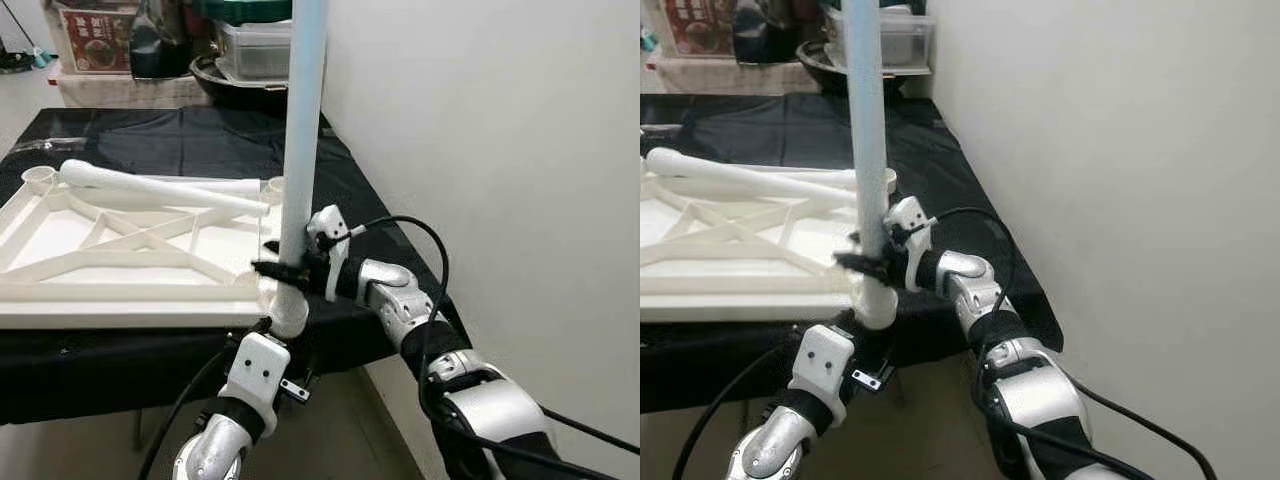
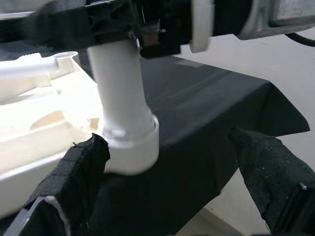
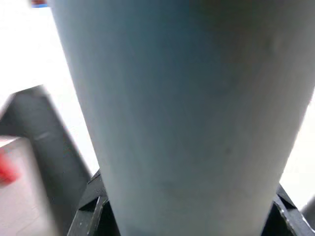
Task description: Building children table
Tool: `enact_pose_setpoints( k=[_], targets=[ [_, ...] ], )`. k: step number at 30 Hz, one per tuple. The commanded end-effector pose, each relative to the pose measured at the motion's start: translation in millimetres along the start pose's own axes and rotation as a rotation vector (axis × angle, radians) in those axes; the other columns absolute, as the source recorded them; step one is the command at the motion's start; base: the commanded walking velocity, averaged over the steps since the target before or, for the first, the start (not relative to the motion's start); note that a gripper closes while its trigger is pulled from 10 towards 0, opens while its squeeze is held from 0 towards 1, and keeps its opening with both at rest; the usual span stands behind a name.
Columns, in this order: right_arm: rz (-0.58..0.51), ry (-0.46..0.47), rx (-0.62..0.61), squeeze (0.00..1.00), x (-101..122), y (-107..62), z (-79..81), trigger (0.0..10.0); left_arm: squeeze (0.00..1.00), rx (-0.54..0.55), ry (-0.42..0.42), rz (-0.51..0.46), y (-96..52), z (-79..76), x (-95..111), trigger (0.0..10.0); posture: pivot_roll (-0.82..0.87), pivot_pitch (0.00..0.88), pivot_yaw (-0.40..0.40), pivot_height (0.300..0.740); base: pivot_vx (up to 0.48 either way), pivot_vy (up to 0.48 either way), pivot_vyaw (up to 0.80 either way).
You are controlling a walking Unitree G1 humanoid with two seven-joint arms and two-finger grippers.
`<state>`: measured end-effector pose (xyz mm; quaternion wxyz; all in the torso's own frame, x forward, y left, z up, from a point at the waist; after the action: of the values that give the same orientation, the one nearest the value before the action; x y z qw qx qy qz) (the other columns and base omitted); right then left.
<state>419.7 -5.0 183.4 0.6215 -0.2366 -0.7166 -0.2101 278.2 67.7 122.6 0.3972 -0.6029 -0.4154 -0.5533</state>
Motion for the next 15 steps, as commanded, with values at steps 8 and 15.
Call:
enact_pose_setpoints(
  k=[8, 15],
  targets=[
    [0.102, 0.221, -0.882, 0.00, -27.1, -50.1, -91.3, 0.0, 0.00, -0.008, -0.009, 0.007, 0.1, -3.1, -2.3, 10.0, 0.12, 0.070, -0.117, 0.740, 0.000, 0.000, 0.00],
    [0.115, 0.361, -1.105, 0.00, -37.5, -54.4, -84.6, 0.0, 0.00, -0.008, -0.008, 0.008, -0.1, -3.2, -2.6, 10.0, 0.13, 0.070, -0.120, 0.740, 0.000, 0.000, 0.00]
  ],
)
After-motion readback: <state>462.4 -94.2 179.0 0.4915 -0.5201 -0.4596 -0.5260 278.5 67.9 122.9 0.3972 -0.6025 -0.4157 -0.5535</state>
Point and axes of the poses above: a point about 5 cm out from each wrist's last joint towards the gripper, its own y axis pointing out of the wrist towards the gripper, its own x axis along the axis of the wrist's last joint, z = x × y, the point moved 6 cm from there along y, pointing out of the wrist towards the gripper, and after that the axes turned 10 degrees about -y, right-handed, at the moved point
